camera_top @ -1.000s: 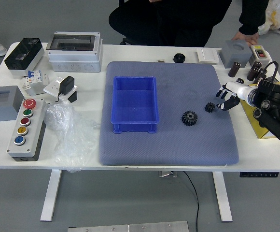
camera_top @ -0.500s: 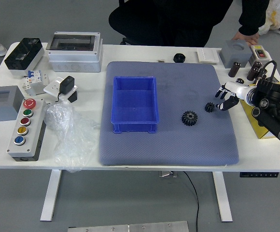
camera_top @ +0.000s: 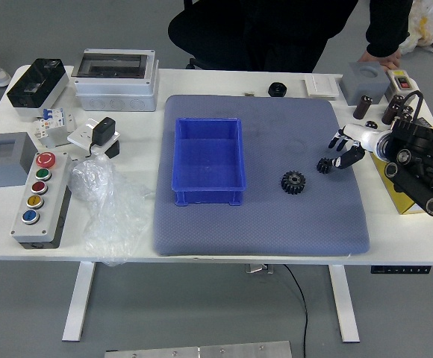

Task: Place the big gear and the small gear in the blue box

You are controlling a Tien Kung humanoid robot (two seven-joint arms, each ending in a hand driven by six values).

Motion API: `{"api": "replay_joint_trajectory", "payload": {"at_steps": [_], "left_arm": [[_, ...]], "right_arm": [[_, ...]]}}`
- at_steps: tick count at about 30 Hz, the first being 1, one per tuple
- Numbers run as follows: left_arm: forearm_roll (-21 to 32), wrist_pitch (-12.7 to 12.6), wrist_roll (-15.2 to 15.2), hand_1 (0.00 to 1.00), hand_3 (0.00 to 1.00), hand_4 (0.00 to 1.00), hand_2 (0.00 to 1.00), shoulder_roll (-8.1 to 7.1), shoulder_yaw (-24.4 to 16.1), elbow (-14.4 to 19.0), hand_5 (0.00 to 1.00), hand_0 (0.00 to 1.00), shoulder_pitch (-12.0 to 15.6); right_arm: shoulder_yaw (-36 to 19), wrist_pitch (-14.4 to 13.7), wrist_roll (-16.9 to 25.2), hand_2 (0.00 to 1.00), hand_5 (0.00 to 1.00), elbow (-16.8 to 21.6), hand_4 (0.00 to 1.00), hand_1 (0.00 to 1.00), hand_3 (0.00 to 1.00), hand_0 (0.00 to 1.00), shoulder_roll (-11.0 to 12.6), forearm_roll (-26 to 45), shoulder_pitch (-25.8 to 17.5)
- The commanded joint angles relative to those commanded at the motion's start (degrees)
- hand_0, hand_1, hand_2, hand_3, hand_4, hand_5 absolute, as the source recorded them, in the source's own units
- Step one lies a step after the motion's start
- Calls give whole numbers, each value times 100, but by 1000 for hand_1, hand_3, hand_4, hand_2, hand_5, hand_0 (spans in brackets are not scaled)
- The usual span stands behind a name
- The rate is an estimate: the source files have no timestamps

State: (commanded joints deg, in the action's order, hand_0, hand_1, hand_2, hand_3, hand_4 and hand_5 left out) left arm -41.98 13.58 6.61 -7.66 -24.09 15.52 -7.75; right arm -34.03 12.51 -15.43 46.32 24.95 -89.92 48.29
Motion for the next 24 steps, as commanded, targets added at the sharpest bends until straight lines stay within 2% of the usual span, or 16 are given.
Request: {"api": "replay_joint_trajectory", "payload": {"at_steps": [7,24], "left_arm": [[10,1,3,827,780,595,827,10,12,-1,371,858,0],[20,8,4,827,779,594,828,28,32,-1,372,859,-5]], "right_arm": [[-35,39,-67,737,176,83,661,555,727,571,-53,-50,-17],[44,35,-63,737,175,-6,661,555,725,572,-177,16,-37]]}}
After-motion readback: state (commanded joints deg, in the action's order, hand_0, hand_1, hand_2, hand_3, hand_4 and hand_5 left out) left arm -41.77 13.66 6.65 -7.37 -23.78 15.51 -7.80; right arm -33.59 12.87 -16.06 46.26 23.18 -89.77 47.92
